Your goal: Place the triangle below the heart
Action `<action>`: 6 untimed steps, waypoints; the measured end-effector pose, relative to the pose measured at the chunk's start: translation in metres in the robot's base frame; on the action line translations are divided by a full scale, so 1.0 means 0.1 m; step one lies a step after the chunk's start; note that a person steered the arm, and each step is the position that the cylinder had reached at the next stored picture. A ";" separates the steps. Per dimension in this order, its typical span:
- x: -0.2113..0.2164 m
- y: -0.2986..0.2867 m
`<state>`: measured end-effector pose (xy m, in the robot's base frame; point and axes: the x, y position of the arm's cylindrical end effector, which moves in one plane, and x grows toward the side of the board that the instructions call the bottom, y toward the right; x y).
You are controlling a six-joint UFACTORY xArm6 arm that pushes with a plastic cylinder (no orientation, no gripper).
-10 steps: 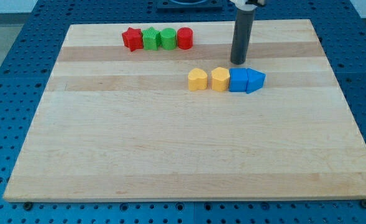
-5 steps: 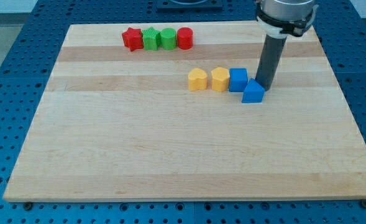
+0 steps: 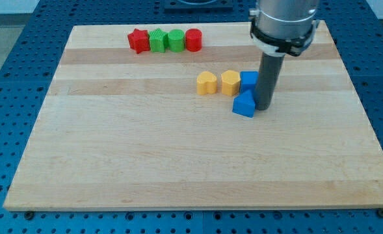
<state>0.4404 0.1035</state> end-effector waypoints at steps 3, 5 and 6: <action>0.00 -0.51; 0.08 -0.64; 0.04 -0.56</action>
<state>0.4447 0.0474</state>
